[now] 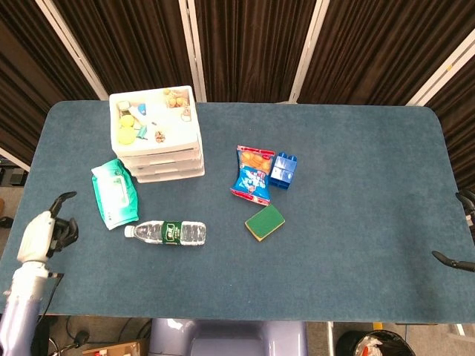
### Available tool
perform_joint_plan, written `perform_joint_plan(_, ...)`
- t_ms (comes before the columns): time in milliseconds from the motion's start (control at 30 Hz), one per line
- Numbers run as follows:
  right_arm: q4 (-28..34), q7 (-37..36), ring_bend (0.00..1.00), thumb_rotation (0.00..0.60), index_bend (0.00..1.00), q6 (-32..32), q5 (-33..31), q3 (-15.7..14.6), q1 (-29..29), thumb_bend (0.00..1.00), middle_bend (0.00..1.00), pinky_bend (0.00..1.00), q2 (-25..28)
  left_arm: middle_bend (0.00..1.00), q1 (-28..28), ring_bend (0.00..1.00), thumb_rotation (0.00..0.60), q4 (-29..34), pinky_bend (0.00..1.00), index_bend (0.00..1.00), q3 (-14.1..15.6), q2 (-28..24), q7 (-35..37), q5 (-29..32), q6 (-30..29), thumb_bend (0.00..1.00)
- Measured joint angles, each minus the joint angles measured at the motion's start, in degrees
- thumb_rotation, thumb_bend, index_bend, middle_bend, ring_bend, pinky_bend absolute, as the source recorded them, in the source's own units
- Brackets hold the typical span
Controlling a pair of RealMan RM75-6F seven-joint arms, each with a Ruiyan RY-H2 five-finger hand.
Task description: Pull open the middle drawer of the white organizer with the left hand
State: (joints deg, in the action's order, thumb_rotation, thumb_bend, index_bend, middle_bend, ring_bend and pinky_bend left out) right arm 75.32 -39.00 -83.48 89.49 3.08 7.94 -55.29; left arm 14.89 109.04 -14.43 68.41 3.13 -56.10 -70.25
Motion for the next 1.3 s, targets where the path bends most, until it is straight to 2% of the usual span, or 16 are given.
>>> perform_joint_plan(200, -0.4, -1.4, 0.00, 0.600, 0.00, 0.3, 0.2, -0.1, 0.2, 0.13, 0.00, 0.00, 0.0, 0.98, 8.3, 0.95, 0.600, 0.1, 0.88, 0.15, -6.3, 3.9, -0.2, 15.9, 6.6, 0.69)
perform_joint_plan(400, -0.1, -2.5, 0.00, 0.600, 0.00, 0.0, 0.6, -0.3, 0.2, 0.13, 0.00, 0.00, 0.5, 0.98, 16.3, 0.95, 0.600, -4.3, 0.88, 0.14, -9.6, 10.3, -2.2, 25.7, 10.2, 0.69)
perform_joint_plan(700, -0.2, -3.7, 0.00, 0.600, 0.00, -0.2, 1.0, -0.4, 0.2, 0.13, 0.00, 0.00, 0.7, 0.98, 21.5, 0.95, 0.600, -8.4, 0.88, 0.12, -11.4, 16.8, -3.7, 31.3, 10.2, 0.70)
perform_joint_plan(1300, -0.4, -5.7, 0.00, 0.600, 0.00, -0.7, 1.3, -0.7, 0.1, 0.13, 0.00, 0.00, 0.8, 0.98, 27.3, 0.95, 0.600, -18.2, 0.88, 0.12, -14.0, 26.3, -2.9, 36.9, 11.6, 0.70)
